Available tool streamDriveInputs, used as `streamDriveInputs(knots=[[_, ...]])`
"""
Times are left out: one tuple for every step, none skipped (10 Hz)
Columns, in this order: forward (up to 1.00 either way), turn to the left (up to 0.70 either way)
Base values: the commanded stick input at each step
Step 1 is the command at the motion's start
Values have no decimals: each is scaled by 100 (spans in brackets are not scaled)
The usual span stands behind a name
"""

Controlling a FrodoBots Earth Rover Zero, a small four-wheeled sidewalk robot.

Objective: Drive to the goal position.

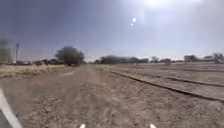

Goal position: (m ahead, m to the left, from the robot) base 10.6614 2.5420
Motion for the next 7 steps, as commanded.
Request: streamDriveInputs(knots=[[70,0],[70,0],[70,0],[70,0],[70,0],[70,0],[70,0]])
